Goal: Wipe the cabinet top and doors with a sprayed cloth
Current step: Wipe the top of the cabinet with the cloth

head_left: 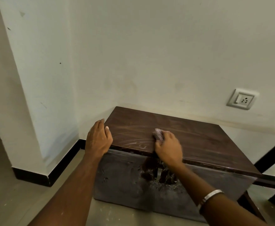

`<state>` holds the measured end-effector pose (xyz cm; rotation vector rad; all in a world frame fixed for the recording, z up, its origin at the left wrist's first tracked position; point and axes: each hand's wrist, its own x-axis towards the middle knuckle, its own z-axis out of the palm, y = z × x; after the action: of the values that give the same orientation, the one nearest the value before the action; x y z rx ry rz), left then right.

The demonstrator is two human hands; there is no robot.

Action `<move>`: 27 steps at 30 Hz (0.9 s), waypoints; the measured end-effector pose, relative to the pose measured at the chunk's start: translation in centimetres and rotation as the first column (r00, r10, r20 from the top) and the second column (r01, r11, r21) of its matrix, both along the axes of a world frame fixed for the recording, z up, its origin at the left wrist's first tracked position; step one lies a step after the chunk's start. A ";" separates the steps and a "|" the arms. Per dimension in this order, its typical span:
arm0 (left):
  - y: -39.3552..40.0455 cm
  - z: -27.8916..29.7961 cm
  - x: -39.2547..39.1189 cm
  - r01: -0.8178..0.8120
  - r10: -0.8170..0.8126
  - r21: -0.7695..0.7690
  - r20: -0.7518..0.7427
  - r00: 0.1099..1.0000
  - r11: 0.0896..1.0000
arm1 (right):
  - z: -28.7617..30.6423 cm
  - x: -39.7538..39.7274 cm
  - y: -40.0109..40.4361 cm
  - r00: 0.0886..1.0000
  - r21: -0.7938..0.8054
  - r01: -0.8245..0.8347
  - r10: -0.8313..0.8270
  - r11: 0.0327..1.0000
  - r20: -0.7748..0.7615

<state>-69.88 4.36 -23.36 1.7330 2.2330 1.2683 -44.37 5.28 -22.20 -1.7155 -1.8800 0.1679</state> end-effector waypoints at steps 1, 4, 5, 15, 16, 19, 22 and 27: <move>-0.1 0.0 -0.1 -0.003 0.003 -0.001 -0.003 1.000 1.000 | -0.2 -1.8 -0.4 0.998 0.018 -0.058 0.058 0.998 -0.001; -0.4 0.0 -0.2 -0.015 0.015 -0.007 -0.025 1.000 1.000 | -0.7 -6.8 -1.5 0.975 0.040 -0.221 0.220 0.974 0.023; -0.4 0.1 -0.2 -0.016 0.016 -0.008 -0.031 0.999 1.000 | -0.7 -8.1 -1.9 0.961 0.038 -0.275 0.273 0.961 0.040; 0.8 0.9 4.5 0.069 -0.069 -0.011 -0.153 0.986 0.998 | -1.1 -2.1 -1.5 0.957 0.020 -0.271 0.267 0.962 0.116; 1.0 1.0 5.3 0.089 -0.089 -0.010 -0.164 0.982 0.996 | -1.1 0.0 -1.4 0.966 0.021 -0.238 0.234 0.971 0.107; 1.4 1.3 7.6 0.149 -0.148 -0.010 -0.190 0.971 0.989 | -0.8 6.6 -1.7 0.990 0.034 -0.106 0.103 0.994 0.101; 1.5 1.2 9.4 0.190 -0.188 -0.013 -0.209 0.960 0.982 | -0.6 13.3 -2.4 0.991 0.032 0.080 -0.083 0.996 0.100; 1.6 1.0 11.0 0.219 -0.222 -0.039 -0.241 0.945 0.975 | 0.2 21.5 -3.5 0.929 0.014 0.366 -0.367 0.930 0.043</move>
<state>-58.87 5.94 -22.34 2.1683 2.0763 1.0430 -22.87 1.83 -22.03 -2.0448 -1.5501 -0.0236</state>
